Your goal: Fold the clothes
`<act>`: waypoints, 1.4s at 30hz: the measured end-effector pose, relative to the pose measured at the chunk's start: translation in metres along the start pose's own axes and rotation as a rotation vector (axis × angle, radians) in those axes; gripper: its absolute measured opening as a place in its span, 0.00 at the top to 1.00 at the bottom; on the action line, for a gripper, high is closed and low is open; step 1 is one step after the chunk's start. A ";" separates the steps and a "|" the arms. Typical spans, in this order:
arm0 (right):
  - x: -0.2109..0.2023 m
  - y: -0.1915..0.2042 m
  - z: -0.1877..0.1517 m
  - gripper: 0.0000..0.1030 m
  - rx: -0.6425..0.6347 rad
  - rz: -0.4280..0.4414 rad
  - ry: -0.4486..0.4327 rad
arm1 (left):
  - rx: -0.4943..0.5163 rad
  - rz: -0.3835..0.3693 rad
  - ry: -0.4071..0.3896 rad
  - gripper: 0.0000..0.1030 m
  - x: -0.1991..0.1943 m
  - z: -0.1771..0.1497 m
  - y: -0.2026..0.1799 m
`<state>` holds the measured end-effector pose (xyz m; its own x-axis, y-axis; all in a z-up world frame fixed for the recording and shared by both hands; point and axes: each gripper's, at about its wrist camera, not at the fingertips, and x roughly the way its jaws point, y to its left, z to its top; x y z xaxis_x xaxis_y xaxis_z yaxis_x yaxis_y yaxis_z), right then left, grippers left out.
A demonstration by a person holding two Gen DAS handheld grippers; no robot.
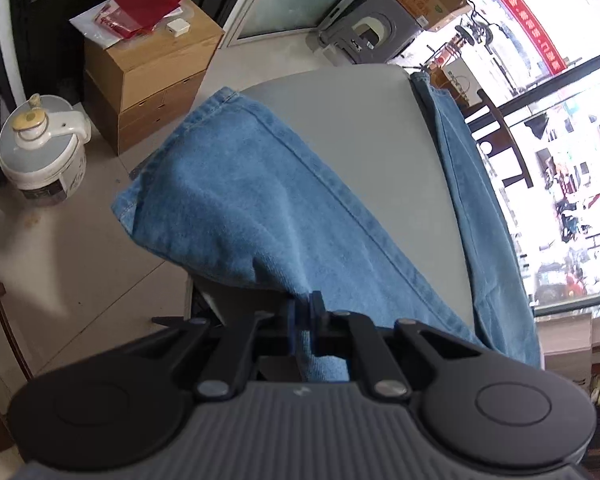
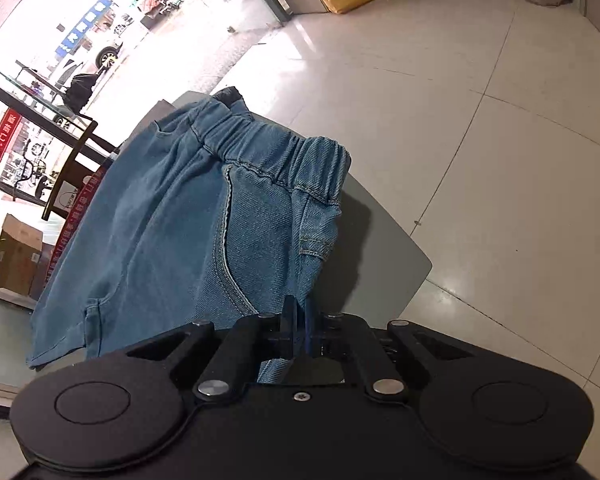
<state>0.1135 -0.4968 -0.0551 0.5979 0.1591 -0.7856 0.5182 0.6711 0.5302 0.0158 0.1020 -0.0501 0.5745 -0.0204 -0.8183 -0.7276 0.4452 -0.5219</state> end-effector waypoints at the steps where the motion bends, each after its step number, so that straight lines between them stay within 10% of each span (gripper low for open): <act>1: -0.001 -0.001 0.003 0.96 0.003 0.003 0.000 | -0.011 -0.003 -0.008 0.95 -0.004 -0.005 0.003; 19: 0.017 -0.028 0.045 0.96 -0.233 0.075 0.194 | -0.140 0.129 -0.159 0.93 -0.032 -0.114 0.056; 30: 0.020 -0.034 0.053 0.82 -0.257 0.127 0.247 | -0.282 0.066 -0.173 0.79 -0.019 -0.124 0.075; 42: -0.009 -0.016 0.058 0.95 -0.383 0.210 0.175 | -0.105 0.044 -0.349 0.94 -0.067 -0.112 0.019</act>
<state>0.1353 -0.5508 -0.0377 0.5360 0.4175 -0.7337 0.1145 0.8252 0.5532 -0.0783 0.0118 -0.0323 0.6219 0.3115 -0.7185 -0.7786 0.3445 -0.5245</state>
